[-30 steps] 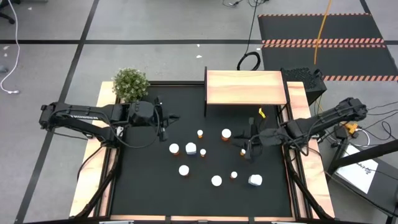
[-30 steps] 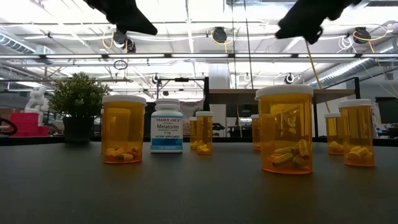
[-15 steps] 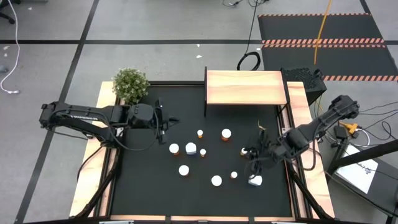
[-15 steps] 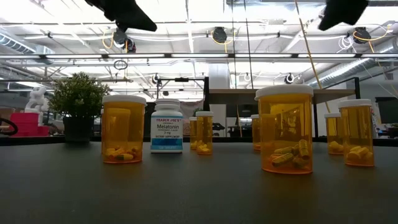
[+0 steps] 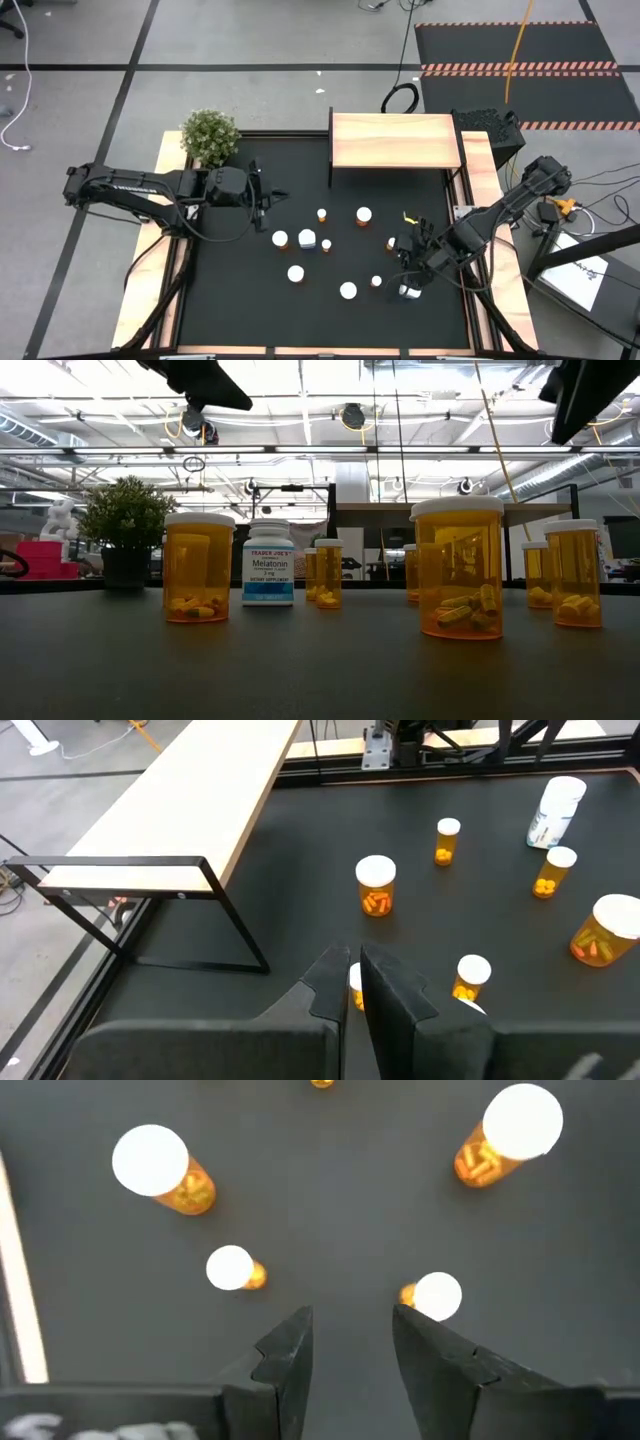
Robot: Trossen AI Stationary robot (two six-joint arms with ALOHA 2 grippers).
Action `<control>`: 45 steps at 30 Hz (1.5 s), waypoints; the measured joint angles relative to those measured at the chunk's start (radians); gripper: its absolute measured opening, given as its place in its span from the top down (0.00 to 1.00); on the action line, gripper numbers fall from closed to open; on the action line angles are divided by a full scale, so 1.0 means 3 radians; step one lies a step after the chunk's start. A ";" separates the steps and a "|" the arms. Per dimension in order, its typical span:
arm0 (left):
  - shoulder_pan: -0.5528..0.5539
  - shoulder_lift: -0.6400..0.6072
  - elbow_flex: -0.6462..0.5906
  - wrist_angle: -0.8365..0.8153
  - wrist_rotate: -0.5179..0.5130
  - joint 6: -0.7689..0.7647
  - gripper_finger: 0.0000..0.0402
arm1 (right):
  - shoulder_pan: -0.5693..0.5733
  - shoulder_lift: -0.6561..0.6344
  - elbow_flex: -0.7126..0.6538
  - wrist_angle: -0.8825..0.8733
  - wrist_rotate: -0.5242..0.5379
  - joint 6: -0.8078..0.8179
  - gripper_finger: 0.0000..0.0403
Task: Pick and place medicine bottles onto shelf by color
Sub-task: Put the small orange pill bottle on the shelf
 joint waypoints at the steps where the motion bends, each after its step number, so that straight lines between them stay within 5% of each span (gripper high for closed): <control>1: 0.0000 0.0000 0.0000 0.0001 0.0000 0.0000 0.92 | -0.0017 0.0023 -0.0002 0.0000 0.0002 -0.0067 0.66; 8: -0.0023 0.0000 0.0000 -0.0001 -0.0001 0.0004 0.92 | -0.0177 0.0180 -0.0005 0.0000 0.0012 -0.0410 0.65; 22: -0.0041 0.0000 0.0000 -0.0003 -0.0001 0.0016 0.92 | -0.0488 0.0252 -0.0456 0.0480 0.0017 -0.0877 0.40; 36: -0.0038 0.0000 0.0000 -0.0003 -0.0001 0.0022 0.92 | -0.0815 0.0254 -0.0816 0.0679 -0.0350 -0.0957 0.40; 45: -0.0038 0.0000 0.0000 -0.0001 -0.0003 0.0051 0.92 | -0.0853 0.0254 -0.0934 0.0842 -0.0421 -0.1078 0.50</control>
